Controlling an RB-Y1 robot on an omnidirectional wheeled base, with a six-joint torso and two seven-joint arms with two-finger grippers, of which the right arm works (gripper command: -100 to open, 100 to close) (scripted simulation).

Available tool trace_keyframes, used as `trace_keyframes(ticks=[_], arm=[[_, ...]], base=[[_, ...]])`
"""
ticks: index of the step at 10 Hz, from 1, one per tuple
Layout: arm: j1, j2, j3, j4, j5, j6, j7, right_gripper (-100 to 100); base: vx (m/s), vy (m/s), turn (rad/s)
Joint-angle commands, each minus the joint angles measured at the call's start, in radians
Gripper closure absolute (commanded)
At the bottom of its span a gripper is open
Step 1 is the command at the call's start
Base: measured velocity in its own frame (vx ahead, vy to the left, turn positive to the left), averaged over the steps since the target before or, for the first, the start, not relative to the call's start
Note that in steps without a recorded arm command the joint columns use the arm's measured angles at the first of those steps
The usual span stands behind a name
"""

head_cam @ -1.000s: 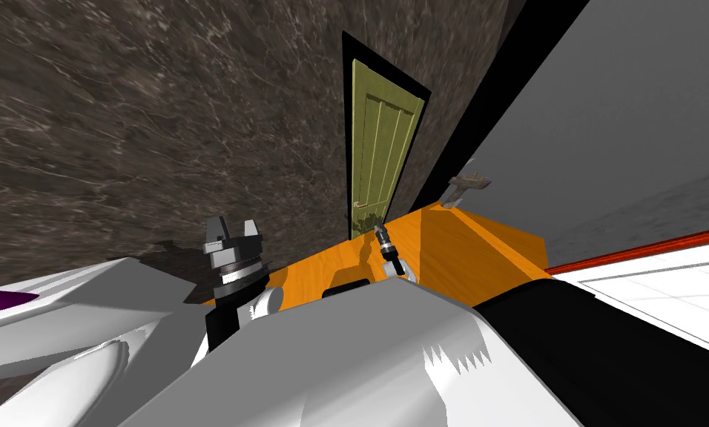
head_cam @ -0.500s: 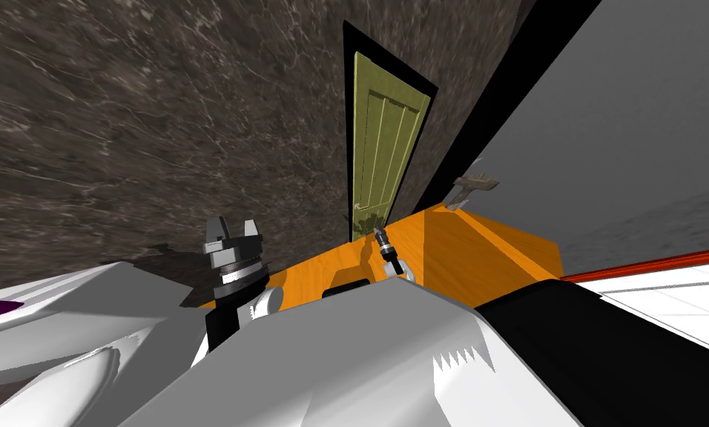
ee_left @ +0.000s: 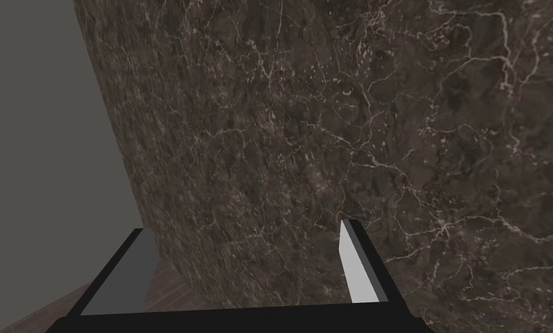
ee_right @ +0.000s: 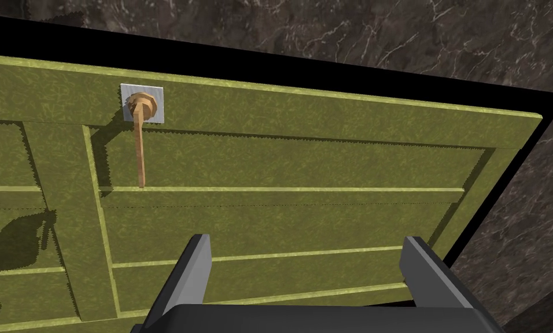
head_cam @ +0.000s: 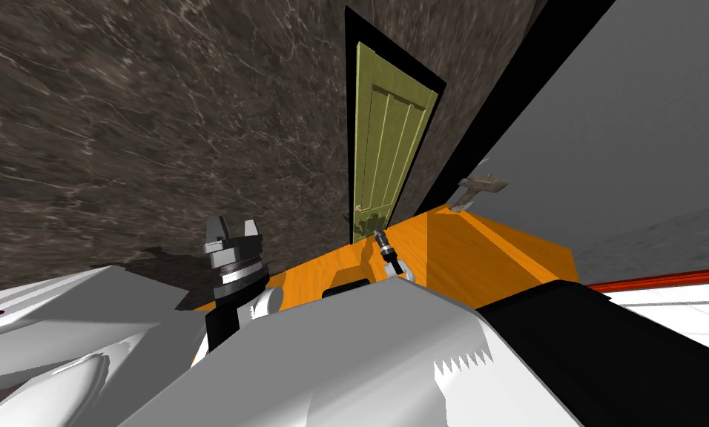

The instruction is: Pull the door open

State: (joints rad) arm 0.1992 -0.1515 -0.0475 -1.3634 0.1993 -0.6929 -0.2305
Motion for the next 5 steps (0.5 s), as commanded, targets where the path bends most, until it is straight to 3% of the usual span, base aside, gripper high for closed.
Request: trace_keyframes(ticks=[1,5], arm=[[-0.016,-0.003,-0.004,0.034,0.003,-0.009,-0.005,-100],[-0.048,-0.015,-0.015,0.123,0.019,-0.039,-0.029,-100]], base=[[0.065,-0.015,0.016],[0.060,-0.015,0.023]])
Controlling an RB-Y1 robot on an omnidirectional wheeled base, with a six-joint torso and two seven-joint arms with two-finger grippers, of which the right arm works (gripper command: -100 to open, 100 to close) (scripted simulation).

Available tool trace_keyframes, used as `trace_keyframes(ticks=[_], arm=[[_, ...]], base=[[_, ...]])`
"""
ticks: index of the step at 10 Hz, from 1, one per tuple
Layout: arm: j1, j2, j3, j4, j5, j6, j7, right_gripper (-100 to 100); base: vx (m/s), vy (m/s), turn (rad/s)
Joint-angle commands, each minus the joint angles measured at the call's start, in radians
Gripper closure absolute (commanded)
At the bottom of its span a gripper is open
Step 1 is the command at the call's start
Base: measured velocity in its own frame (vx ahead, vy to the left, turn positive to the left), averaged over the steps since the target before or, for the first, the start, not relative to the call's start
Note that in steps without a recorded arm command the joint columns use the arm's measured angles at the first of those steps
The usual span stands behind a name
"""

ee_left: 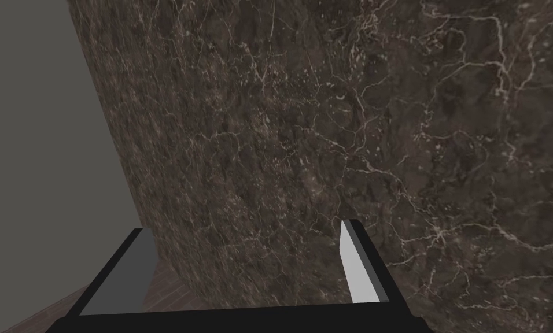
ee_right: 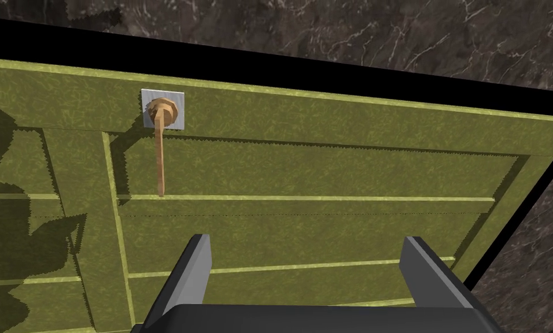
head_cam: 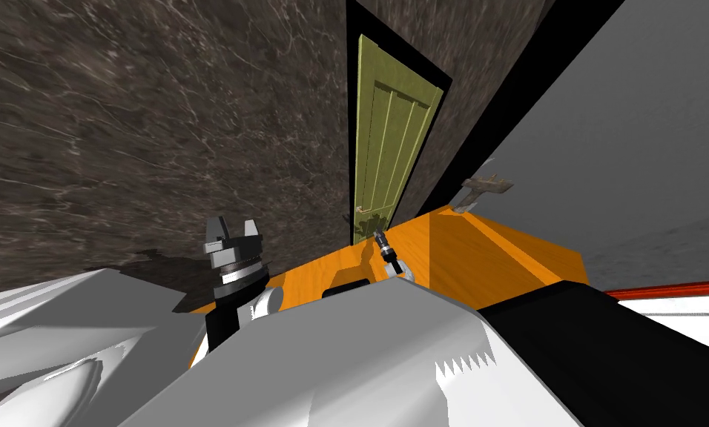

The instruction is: Pull the door open

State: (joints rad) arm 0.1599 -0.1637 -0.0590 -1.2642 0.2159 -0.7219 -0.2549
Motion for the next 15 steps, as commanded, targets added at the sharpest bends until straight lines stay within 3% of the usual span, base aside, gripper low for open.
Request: trace_keyframes(ticks=[1,9,15], arm=[[-0.020,-0.006,-0.007,0.050,0.007,-0.020,-0.012,-100],[-0.102,-0.034,-0.034,0.277,0.046,-0.096,-0.072,-100],[-0.156,-0.050,-0.051,0.422,0.072,-0.145,-0.110,-100]], base=[[0.080,-0.028,0.030],[0.095,-0.033,0.035],[0.095,-0.032,0.029]])
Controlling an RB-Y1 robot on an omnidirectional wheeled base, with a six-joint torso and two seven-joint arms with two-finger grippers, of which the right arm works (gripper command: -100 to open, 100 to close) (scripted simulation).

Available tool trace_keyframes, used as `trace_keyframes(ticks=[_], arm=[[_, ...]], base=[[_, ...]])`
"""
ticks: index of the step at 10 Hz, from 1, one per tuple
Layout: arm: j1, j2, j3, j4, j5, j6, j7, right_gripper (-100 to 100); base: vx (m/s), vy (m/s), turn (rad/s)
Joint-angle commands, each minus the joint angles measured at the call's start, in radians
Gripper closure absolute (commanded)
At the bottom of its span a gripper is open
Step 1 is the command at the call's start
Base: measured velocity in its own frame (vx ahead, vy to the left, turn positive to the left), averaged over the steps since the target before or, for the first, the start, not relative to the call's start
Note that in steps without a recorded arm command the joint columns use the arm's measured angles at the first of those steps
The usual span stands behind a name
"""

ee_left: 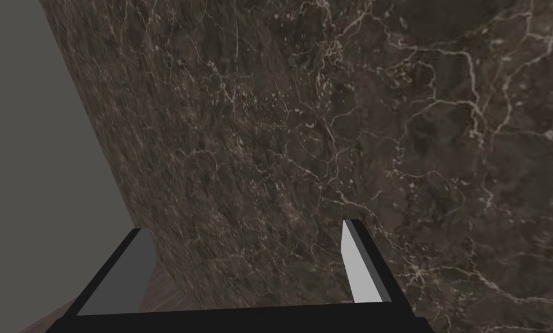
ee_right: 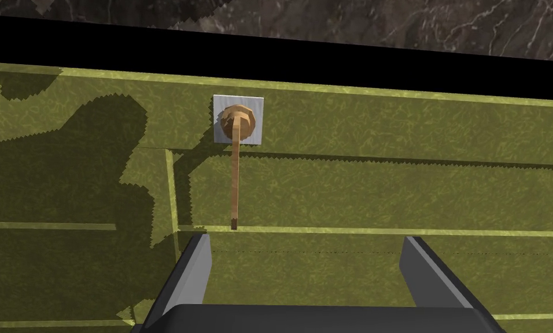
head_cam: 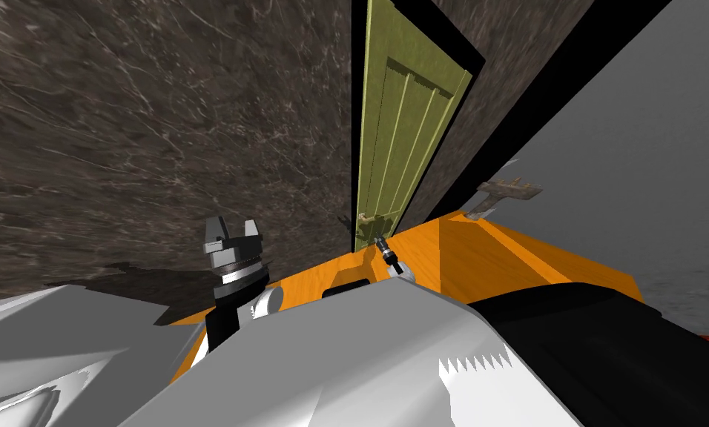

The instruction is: Pull the door open

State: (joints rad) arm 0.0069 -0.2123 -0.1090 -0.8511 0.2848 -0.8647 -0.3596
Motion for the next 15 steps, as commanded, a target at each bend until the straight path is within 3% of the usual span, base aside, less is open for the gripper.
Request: trace_keyframes(ticks=[1,11,12,13,15], arm=[[-0.011,-0.004,-0.004,0.031,0.007,-0.010,-0.011,-100],[-0.092,-0.028,-0.031,0.253,0.045,-0.085,-0.070,-100],[-0.089,-0.026,-0.029,0.243,0.043,-0.081,-0.066,-100],[-0.080,-0.043,-0.046,0.262,0.029,-0.100,-0.071,-100],[-0.076,-0.049,-0.052,0.267,0.024,-0.105,-0.073,-100]], base=[[0.087,-0.035,0.027],[0.112,-0.034,0.027],[0.049,-0.015,0.007],[0.130,0.030,0.224],[0.128,0.060,0.073]])
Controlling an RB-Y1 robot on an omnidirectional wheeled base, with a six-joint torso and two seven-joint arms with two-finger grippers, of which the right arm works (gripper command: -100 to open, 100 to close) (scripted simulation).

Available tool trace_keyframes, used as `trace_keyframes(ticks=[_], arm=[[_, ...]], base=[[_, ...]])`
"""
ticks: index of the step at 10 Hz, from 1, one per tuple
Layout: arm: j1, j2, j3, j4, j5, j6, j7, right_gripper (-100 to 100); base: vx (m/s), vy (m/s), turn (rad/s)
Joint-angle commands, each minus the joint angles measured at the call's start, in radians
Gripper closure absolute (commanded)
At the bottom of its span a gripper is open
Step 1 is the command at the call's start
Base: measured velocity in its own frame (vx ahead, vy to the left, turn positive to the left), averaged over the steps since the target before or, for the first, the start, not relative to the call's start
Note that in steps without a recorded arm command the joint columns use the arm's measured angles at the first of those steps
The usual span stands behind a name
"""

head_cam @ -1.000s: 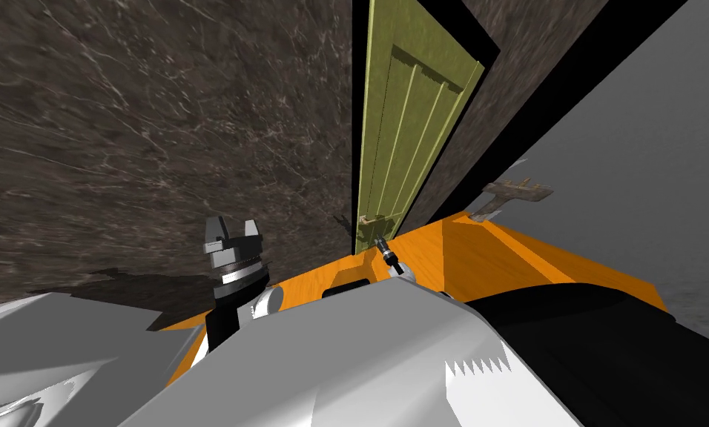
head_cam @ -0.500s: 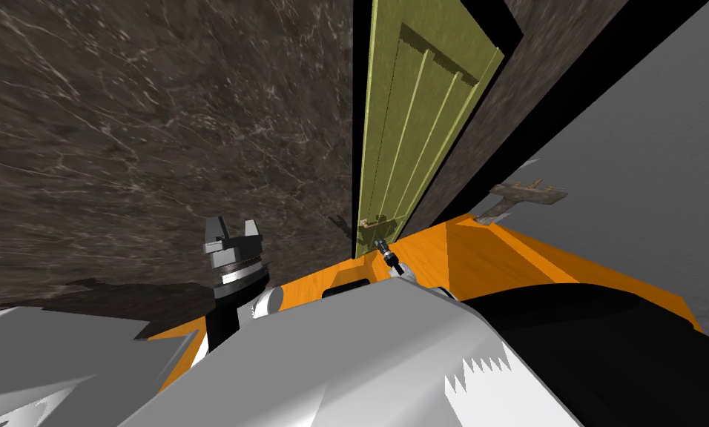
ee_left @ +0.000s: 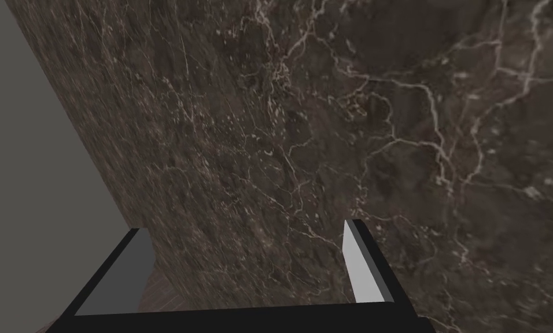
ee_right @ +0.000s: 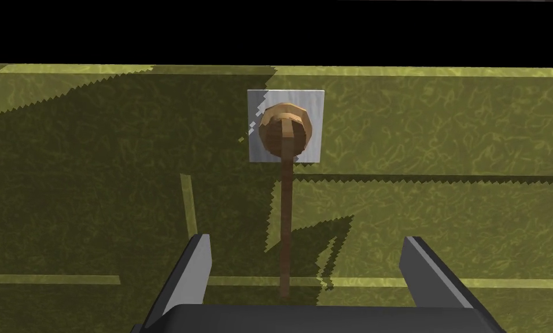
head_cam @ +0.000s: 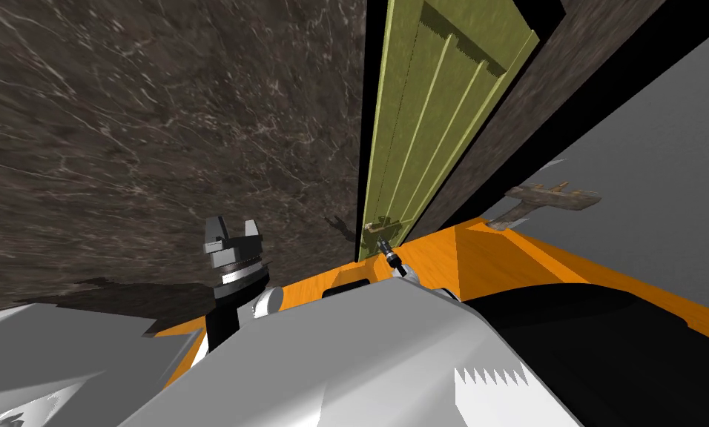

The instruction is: Pull the door open

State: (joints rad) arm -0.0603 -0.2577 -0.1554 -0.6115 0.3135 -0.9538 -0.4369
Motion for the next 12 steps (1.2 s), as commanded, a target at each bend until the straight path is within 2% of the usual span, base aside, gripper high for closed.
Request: trace_keyframes(ticks=[1,2,3,4,5,6,9,10,12], arm=[[-0.009,-0.004,-0.006,0.028,-0.004,-0.016,0.004,-100],[0.004,-0.025,-0.026,0.047,-0.022,-0.036,-0.001,-100],[0.008,-0.032,-0.033,0.054,-0.028,-0.043,-0.003,-100],[0.008,-0.032,-0.033,0.054,-0.028,-0.043,-0.003,-100],[0.021,-0.053,-0.053,0.074,-0.045,-0.062,-0.009,-100],[0.028,-0.064,-0.064,0.084,-0.054,-0.073,-0.012,-100],[0.030,-0.067,-0.065,0.084,-0.056,-0.076,-0.014,-100],[0.030,-0.067,-0.065,0.084,-0.056,-0.076,-0.014,100],[0.030,-0.067,-0.065,0.084,-0.056,-0.076,-0.014,100]], base=[[0.073,0.028,0.026],[0.128,0.038,0.243],[0.173,0.048,0.254],[0.109,0.030,0.015],[0.111,0.036,0.189],[0.198,0.047,0.287],[0.098,0.005,0.021],[0.000,0.000,0.000],[-0.013,-0.001,0.004]])
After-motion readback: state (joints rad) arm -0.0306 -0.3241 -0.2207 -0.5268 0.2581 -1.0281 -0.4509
